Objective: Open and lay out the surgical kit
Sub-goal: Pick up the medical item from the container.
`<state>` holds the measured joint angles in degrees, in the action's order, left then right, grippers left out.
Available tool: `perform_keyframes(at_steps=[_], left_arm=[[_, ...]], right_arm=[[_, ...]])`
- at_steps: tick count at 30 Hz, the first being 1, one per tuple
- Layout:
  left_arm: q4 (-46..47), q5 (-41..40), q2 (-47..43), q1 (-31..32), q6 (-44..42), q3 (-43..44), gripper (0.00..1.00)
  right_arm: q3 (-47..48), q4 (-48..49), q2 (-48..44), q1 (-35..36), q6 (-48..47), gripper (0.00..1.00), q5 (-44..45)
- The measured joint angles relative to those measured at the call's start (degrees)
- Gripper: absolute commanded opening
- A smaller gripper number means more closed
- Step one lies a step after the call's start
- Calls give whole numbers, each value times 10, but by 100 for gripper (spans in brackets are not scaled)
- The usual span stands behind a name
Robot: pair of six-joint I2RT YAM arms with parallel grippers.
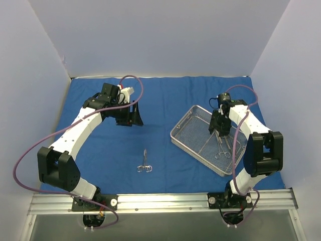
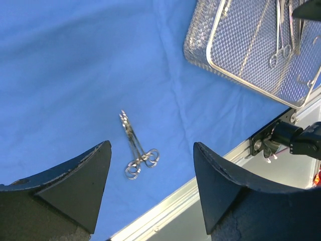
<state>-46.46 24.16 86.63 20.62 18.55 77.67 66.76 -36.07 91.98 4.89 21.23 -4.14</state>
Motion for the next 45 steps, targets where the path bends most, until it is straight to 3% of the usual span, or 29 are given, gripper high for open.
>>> perform_keyframes(at_steps=[10, 17, 24, 27, 35, 45], left_arm=[[13, 62, 24, -103, -23, -1, 75], [27, 88, 24, -115, -22, -2, 75], [30, 99, 24, -124, -19, -4, 75], [31, 104, 24, -125, -16, -4, 75], [42, 114, 24, -125, -5, -15, 75], [42, 101, 24, -132, 7, -19, 73]], right_arm=[[-25, 16, 58, -9, -10, 40, 58], [-48, 35, 89, -12, -18, 33, 75], [-50, 46, 90, -12, -23, 6, 48], [-50, 45, 89, -13, -23, 0, 46], [-24, 13, 87, -14, -23, 0, 48], [124, -62, 56, 29, -10, 0, 48]])
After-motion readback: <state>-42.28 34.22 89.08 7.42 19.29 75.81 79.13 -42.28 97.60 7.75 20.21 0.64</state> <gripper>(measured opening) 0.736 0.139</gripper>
